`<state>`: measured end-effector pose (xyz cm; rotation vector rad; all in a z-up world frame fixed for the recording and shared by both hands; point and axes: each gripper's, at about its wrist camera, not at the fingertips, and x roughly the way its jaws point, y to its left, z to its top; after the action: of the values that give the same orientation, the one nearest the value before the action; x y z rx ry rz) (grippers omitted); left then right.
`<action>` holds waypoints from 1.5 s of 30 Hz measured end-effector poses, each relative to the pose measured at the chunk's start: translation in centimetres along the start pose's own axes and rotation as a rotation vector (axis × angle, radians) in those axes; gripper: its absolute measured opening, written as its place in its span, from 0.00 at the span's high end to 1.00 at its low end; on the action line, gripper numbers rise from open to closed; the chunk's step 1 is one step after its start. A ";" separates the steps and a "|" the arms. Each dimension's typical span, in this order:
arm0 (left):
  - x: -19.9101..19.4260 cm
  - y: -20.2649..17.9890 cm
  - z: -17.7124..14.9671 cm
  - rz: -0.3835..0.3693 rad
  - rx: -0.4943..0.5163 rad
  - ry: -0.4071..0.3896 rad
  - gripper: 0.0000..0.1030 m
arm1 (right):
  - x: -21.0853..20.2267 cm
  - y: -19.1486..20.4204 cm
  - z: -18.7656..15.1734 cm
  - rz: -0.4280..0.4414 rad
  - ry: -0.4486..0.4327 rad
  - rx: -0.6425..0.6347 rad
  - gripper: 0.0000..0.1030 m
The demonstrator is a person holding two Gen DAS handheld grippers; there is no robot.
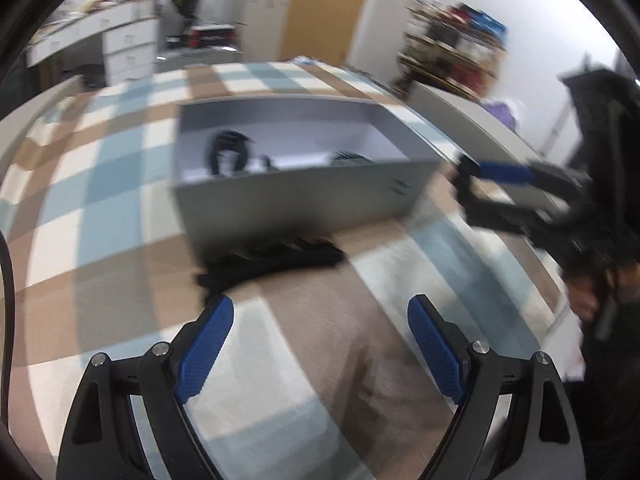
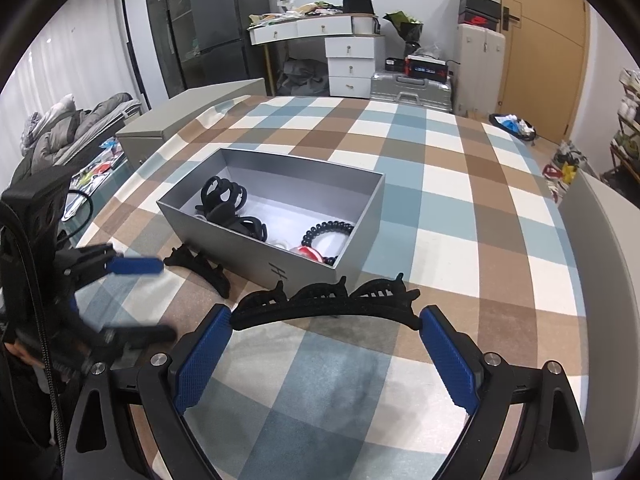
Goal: Organize jewelry
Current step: 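Hold the black clip strip with the right tool while the left tool approaches a black claw clip, then grasp a black claw clip with the left tool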
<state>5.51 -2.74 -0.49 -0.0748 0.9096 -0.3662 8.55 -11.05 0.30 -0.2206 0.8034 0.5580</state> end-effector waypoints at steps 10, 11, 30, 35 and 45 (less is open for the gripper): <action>0.6 1.1 0.5 0.174 -0.010 -0.050 0.17 | -0.1 0.4 -0.1 -0.007 -0.002 -0.015 0.08; 0.8 0.9 0.7 0.189 0.005 -0.054 0.17 | -0.2 0.5 -0.1 -0.004 -0.004 -0.017 0.08; 2.2 -1.6 1.1 0.152 0.145 0.000 0.17 | -1.3 -0.4 0.2 0.003 -0.027 -0.001 0.08; 2.6 -1.2 0.9 0.162 0.139 0.028 0.20 | -1.3 -0.3 0.1 0.004 -0.026 0.000 0.08; 2.0 -1.1 0.8 0.188 0.167 0.006 0.81 | -1.3 -0.4 0.1 0.006 -0.028 -0.005 0.08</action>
<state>6.96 -4.50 -1.23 0.1642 0.8807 -0.2657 8.09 -11.81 1.29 -0.2146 0.7759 0.5672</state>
